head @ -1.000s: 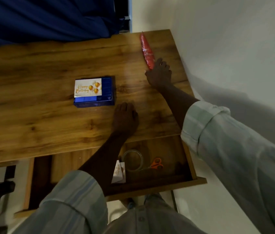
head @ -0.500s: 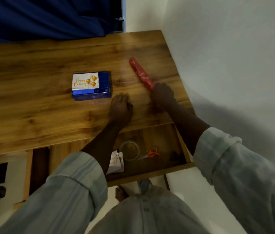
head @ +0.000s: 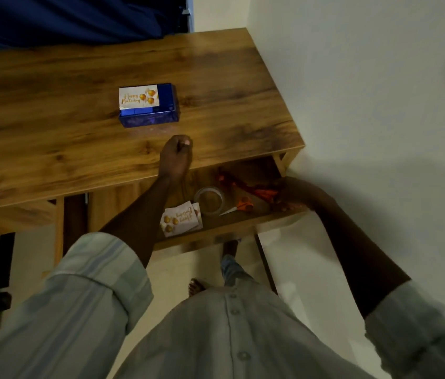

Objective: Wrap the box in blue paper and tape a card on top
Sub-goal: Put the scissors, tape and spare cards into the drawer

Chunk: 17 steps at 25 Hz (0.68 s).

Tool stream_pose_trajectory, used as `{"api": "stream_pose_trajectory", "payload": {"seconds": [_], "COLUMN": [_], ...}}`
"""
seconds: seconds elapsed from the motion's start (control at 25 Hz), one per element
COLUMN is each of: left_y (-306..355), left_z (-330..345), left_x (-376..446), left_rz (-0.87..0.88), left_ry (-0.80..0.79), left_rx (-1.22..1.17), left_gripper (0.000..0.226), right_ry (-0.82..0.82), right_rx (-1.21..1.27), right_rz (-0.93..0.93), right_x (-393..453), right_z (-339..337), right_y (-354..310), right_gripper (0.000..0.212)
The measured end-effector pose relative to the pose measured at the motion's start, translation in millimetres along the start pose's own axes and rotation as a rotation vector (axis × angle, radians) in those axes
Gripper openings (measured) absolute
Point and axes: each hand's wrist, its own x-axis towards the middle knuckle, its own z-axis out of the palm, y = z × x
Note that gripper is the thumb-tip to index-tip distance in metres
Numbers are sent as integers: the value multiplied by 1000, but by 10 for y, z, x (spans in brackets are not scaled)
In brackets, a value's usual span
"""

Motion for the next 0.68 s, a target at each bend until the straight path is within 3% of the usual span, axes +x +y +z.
{"api": "stream_pose_trajectory", "payload": {"seconds": [0.12,0.2,0.28,0.4,0.6,0.68], "left_y": [-133,-251,-336,-371,-379,-369], "left_z": [37,-1,-51,-116,-199,-207], "left_x": [-140,-295,-444,-619,-750,-786], "left_rz": [220,288,281,294,278,313], "left_ry": [-54,-95,-82,-68,-82,-95], "left_rx": [421,669,709,739,821,857], "left_gripper": [31,42,48,52,56,54], "right_ry": [213,343,449,519,526,673], "right_rx": [-96,50,184,127,300,132], "right_rz": [-13,64,213,321,256,99], "right_x": [367,520,576,538,487,434], "right_z": [317,479,606,785,789,863], "right_y": [59,13,-8,29,-98,-124], "right_gripper": [36,41,34,24,72,64]}}
